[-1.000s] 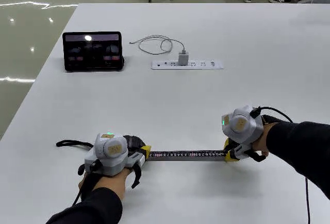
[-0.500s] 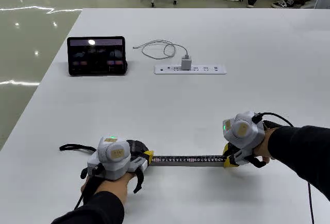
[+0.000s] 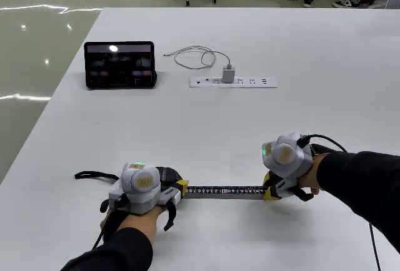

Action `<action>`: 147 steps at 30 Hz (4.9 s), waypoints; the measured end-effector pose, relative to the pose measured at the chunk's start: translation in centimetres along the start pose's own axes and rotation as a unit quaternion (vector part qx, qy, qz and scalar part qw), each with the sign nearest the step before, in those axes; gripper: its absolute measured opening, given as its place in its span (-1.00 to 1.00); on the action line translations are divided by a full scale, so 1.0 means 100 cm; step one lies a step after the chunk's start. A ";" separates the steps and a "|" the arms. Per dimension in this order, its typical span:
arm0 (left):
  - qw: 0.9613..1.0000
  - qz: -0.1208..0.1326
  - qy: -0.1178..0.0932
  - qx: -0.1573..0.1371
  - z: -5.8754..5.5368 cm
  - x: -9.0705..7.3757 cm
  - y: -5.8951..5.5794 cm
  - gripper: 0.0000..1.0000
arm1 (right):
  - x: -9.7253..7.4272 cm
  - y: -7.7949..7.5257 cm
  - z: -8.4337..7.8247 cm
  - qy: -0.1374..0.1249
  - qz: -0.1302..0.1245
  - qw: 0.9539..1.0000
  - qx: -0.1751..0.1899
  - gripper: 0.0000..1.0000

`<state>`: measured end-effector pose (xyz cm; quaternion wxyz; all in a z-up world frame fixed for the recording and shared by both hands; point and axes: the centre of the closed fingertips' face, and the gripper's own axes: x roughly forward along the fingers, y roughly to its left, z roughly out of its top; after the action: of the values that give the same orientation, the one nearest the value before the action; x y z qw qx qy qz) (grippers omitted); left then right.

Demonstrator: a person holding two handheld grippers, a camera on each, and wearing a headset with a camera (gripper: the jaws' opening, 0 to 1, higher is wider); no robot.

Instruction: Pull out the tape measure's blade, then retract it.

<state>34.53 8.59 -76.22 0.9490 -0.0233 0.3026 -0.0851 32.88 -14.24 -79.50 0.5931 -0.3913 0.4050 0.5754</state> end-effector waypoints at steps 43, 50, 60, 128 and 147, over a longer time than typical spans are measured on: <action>1.000 -0.002 0.005 -0.003 -0.001 0.002 0.000 0.21 | 0.011 -0.003 0.019 -0.003 -0.006 1.000 0.021 -0.79; 1.000 -0.003 0.005 -0.004 -0.001 0.001 0.000 0.21 | 0.013 -0.003 0.022 -0.005 -0.006 1.000 0.020 -0.78; 1.000 -0.005 0.006 -0.005 -0.001 0.001 0.000 0.21 | 0.016 -0.002 0.032 -0.014 -0.007 1.000 0.021 -0.79; 0.999 -0.026 0.016 -0.012 -0.002 0.002 0.000 0.20 | 0.034 0.000 0.083 -0.052 -0.012 0.998 0.030 -0.80; 0.999 -0.030 0.018 -0.020 -0.001 0.000 0.000 0.20 | 0.039 0.000 0.096 -0.073 -0.009 0.997 0.031 -0.79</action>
<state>34.50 8.56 -76.32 0.9396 -0.0500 0.3207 -0.1082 33.25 -3.86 -79.64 0.6384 -0.3333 0.3746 0.5839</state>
